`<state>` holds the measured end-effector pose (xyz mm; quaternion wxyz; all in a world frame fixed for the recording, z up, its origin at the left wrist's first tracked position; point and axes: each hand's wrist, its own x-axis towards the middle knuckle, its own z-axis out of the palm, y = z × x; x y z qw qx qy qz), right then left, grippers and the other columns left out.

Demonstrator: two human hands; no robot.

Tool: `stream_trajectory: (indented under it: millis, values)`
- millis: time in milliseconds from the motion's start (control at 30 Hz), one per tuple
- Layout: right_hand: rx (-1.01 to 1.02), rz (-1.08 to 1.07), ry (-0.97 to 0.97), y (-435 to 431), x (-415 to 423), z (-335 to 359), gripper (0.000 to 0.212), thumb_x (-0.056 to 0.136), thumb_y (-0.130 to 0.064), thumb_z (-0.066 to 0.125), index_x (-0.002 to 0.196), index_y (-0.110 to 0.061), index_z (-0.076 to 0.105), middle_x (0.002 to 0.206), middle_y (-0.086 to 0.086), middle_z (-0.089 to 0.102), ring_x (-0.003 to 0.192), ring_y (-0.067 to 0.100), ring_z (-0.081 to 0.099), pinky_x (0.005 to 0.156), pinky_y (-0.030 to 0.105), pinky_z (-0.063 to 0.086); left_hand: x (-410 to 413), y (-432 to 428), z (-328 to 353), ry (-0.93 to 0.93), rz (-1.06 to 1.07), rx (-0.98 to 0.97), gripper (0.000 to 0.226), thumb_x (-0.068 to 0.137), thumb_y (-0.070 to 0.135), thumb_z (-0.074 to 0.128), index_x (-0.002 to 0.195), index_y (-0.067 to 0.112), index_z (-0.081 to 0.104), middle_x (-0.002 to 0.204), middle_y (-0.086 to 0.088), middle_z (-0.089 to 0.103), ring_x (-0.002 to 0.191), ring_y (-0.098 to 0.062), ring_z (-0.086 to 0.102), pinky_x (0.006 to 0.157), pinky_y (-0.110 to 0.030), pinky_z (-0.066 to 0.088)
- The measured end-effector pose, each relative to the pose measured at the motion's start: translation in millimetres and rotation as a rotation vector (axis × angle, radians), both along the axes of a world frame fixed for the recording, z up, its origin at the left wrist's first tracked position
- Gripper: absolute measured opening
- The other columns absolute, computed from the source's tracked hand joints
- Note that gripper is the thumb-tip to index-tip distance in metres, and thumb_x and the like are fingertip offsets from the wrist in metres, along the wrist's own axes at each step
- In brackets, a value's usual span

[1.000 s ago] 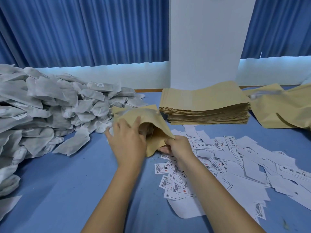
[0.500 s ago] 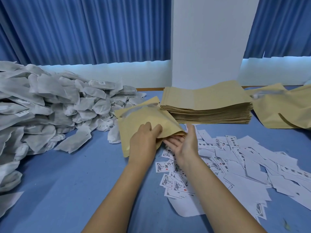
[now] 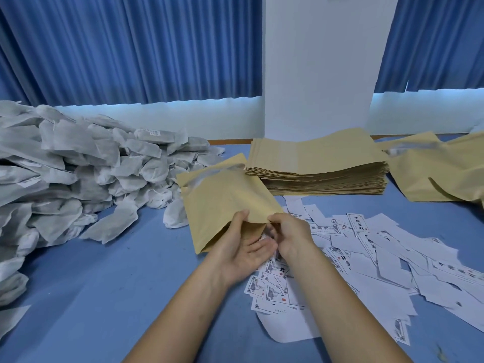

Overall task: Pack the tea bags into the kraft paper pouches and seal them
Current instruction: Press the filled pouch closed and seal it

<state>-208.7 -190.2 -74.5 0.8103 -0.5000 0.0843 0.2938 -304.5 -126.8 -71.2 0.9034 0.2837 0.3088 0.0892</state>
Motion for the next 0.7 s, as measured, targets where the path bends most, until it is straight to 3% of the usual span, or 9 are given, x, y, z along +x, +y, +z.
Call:
stream_trajectory:
  millis: [100,200,333,467,533,600,700]
  values:
    - [-0.018,0.037,0.001,1.9,-1.5,-0.3,0.021,0.081,0.018,0.054,0.068,0.001,0.055,0.068,0.011,0.057,0.051,0.017,0.050,0.041,0.015,0.044,5.0,-2.6,-2.9,-0.040,0.185,0.049,0.036,0.087,0.042,0.062,0.091,0.006,0.062,0.099,-0.017,0.064,0.105,-0.031,0.060,0.097,-0.040,0.047]
    - [-0.019,0.056,-0.009,3.9,-6.7,-0.3,0.021,0.079,0.020,0.055,0.069,0.001,0.055,0.069,0.012,0.058,0.056,0.018,0.050,0.041,0.015,0.044,1.6,11.1,-2.8,-0.010,0.497,0.104,0.031,0.090,0.037,0.061,0.113,0.018,0.058,0.117,-0.009,0.065,0.107,-0.028,0.062,0.091,-0.044,0.051]
    - [0.011,0.037,0.005,4.0,-10.9,1.1,0.018,0.080,0.017,0.059,0.074,0.001,0.056,0.074,0.012,0.059,0.061,0.018,0.054,0.045,0.014,0.049,-10.6,29.6,2.0,-0.017,0.647,0.071,0.039,0.090,0.015,0.064,0.128,0.014,0.053,0.122,-0.008,0.064,0.108,-0.027,0.062,0.091,-0.048,0.052]
    - [0.149,0.040,-0.037,10.5,-22.5,2.3,0.010,0.084,0.003,0.067,0.077,0.000,0.060,0.079,0.010,0.062,0.069,0.016,0.059,0.051,0.015,0.054,-9.6,24.6,1.3,0.036,0.865,0.341,0.026,0.090,0.009,0.063,0.116,0.008,0.058,0.116,-0.008,0.065,0.097,-0.022,0.064,0.078,-0.036,0.054]
    - [0.156,0.045,-0.140,12.8,-24.5,3.4,0.010,0.085,-0.003,0.068,0.076,-0.002,0.063,0.081,0.008,0.065,0.072,0.014,0.062,0.053,0.015,0.052,-8.2,19.9,0.2,0.064,0.944,0.540,0.023,0.090,0.010,0.062,0.114,0.007,0.061,0.114,-0.005,0.067,0.097,-0.019,0.065,0.084,-0.034,0.053]
    - [0.179,0.045,-0.169,11.6,-22.3,5.9,0.010,0.085,-0.003,0.068,0.076,-0.003,0.064,0.077,0.005,0.067,0.069,0.011,0.063,0.053,0.015,0.052,-8.3,18.1,-1.1,0.042,0.957,0.659,0.027,0.091,0.010,0.061,0.117,0.007,0.062,0.113,-0.003,0.068,0.100,-0.018,0.065,0.085,-0.027,0.053]
    - [0.280,0.076,-0.204,10.2,-18.6,11.9,0.005,0.085,-0.002,0.066,0.082,-0.004,0.066,0.074,0.002,0.069,0.060,0.005,0.064,0.055,0.015,0.051,-10.9,22.3,3.2,-0.029,1.006,0.737,0.025,0.088,0.009,0.064,0.113,0.009,0.063,0.105,0.001,0.070,0.092,-0.012,0.066,0.071,-0.012,0.050]
